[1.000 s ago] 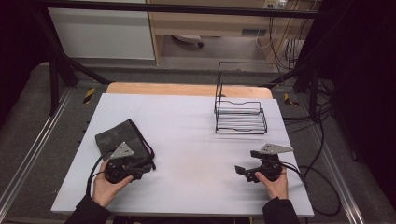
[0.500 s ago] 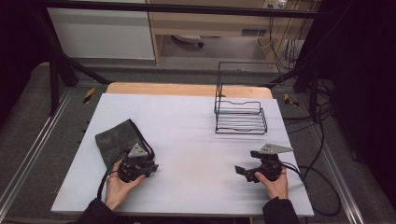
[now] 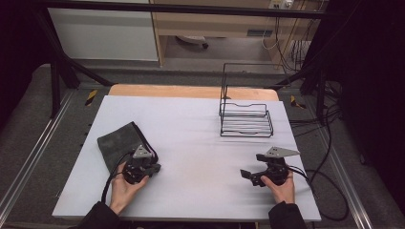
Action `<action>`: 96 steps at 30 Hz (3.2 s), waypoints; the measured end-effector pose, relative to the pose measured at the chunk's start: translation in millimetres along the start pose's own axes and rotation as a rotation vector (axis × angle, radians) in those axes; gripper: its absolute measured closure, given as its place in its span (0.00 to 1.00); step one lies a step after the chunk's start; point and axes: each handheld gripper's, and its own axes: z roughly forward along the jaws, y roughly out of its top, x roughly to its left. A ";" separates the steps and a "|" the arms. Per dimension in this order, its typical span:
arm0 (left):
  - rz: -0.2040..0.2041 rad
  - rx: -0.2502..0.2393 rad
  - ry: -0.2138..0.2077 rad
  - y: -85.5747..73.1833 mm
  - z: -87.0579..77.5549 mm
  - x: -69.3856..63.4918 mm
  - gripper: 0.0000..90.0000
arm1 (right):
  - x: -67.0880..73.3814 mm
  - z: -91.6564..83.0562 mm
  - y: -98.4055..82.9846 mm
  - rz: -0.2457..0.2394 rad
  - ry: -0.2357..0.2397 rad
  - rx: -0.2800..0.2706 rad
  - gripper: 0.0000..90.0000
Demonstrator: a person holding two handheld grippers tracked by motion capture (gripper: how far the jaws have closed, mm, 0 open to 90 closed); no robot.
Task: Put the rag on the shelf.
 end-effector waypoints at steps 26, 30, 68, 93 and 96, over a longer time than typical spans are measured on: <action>0.033 -0.056 -0.169 10.3 -6.4 -42.6 0.98 | 1.6 2.9 0.0 0.009 0.016 -0.001 0.02; 0.038 -0.079 -0.159 9.8 -16.3 -39.7 0.81 | 7.4 8.0 3.5 -0.007 0.022 0.007 0.03; -0.145 -0.133 0.122 -34.4 -72.0 75.0 0.14 | 150.9 197.8 75.8 -0.087 0.176 0.188 0.42; -0.167 -0.156 0.141 -36.0 -76.2 78.0 0.15 | 158.7 185.4 75.3 0.044 0.236 0.226 0.85; -0.166 -0.155 0.138 -35.9 -76.0 77.5 0.15 | 155.5 177.8 76.9 0.046 0.230 0.228 0.85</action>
